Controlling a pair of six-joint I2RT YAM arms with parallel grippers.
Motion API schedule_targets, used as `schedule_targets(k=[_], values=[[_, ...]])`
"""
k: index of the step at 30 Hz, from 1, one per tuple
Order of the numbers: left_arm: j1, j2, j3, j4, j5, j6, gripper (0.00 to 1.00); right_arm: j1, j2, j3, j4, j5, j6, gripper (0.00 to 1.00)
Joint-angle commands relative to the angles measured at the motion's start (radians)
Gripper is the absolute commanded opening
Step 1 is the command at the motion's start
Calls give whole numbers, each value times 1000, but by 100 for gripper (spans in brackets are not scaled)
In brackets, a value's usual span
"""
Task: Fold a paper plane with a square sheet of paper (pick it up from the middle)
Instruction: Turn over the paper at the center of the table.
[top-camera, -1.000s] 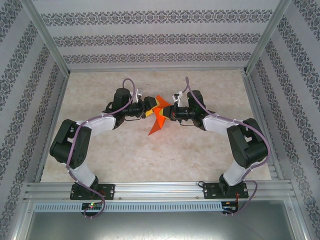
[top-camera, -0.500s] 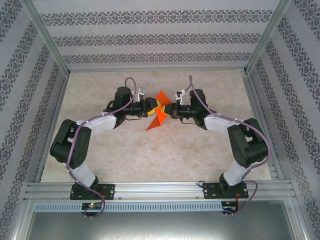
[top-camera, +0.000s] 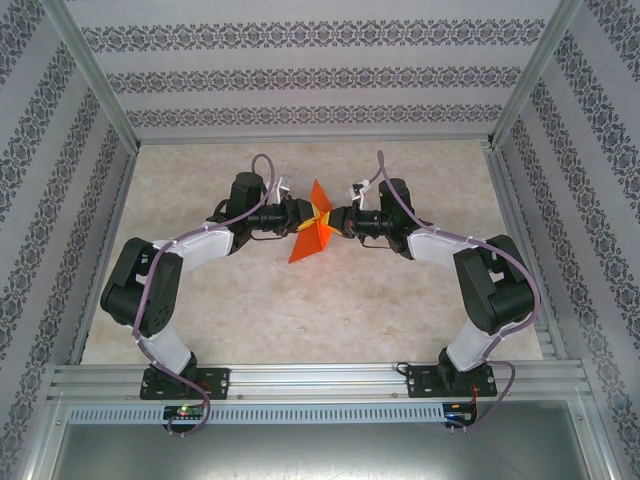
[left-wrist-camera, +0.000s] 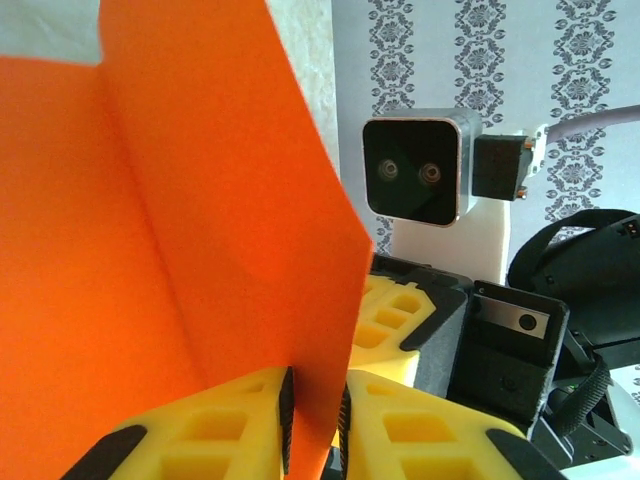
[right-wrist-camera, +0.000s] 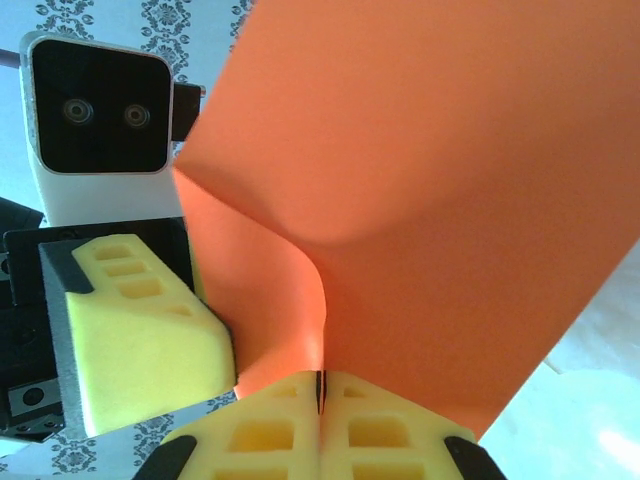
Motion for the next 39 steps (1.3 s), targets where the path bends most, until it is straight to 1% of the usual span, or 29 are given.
schedule_targets(k=[1, 8, 10, 14, 15, 18, 22, 25, 27, 33, 35, 39], values=[[-10, 15, 33, -45, 15, 55, 21, -11, -9, 6, 24, -28, 3, 3], [-10, 21, 45, -93, 12, 93, 19, -11, -23, 7, -1, -31, -12, 3], [-10, 21, 51, -103, 10, 99, 14, -11, -24, 4, -1, -31, -15, 4], [-10, 23, 53, -112, 7, 105, 6, -12, -34, 3, -11, -31, -23, 9], [-11, 24, 54, -111, 4, 105, 4, -14, -41, 2, -22, -29, -32, 12], [-10, 27, 60, -108, 0, 99, 2, -15, -76, 10, -108, -9, -91, 24], [-10, 28, 64, -84, -2, 80, 2, -32, -133, -8, -208, 27, -148, 33], [-10, 30, 65, -57, -5, 58, 1, -41, -167, -43, -239, 55, -160, 40], [-10, 31, 65, -42, -2, 46, 1, -39, -171, -65, -227, 57, -145, 44], [-11, 50, 63, 25, 11, -3, 1, -1, -152, -86, -65, 37, -21, 49], [-11, 53, 60, 38, 12, -10, 1, 9, -134, -84, -59, 36, -7, 53], [-10, 53, 58, 43, 8, -10, 1, 17, -109, -109, 20, 35, 59, 54]])
